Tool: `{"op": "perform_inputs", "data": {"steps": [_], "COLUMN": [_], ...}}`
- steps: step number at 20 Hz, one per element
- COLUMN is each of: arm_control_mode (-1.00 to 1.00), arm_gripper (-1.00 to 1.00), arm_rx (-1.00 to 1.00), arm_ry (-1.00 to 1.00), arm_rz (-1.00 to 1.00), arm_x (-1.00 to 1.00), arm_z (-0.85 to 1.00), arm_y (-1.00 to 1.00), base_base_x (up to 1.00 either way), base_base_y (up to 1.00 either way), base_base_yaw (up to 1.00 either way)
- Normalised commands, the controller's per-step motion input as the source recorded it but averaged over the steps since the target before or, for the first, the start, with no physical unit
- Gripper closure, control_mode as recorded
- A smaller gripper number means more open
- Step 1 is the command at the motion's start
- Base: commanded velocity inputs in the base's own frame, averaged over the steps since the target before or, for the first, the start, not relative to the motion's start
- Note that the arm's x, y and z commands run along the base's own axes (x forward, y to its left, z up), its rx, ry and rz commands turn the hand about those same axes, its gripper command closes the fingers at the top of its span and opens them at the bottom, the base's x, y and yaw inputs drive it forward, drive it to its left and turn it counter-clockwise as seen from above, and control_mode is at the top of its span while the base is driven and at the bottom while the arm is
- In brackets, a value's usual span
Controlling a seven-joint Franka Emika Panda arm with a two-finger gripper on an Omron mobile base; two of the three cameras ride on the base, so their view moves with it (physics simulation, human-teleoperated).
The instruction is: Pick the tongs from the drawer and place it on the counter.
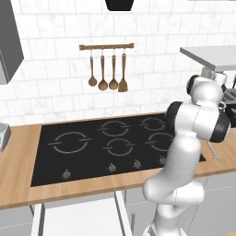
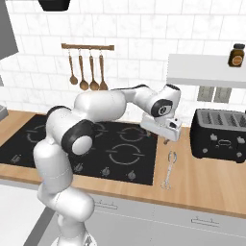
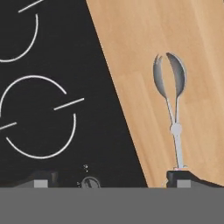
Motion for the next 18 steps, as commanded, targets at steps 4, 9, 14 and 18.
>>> {"op": "perform_inputs", "data": {"steps": [4, 9, 14, 18], "arm_control_mode": [-1.0, -1.0, -1.0, -1.0], "arm_gripper": [-1.0, -1.0, -1.0, -1.0], "arm_rx": [0.0, 0.0, 0.0, -0.01], "arm_ry": [-0.09, -0.1, -0.1, -0.08], "arm_rz": [0.0, 0.0, 0.0, 0.0], "arm_x": [0.0, 0.0, 0.0, 0.0], "arm_z": [0.65, 0.57, 0.6, 0.33], "arm_y": [0.96, 0.91, 0.85, 0.99], "base_base_x": [0.0, 0.0, 0.0, 0.0], "base_base_y": [0.0, 0.0, 0.0, 0.0], "base_base_yaw": [0.0, 0.0, 0.0, 0.0]}}
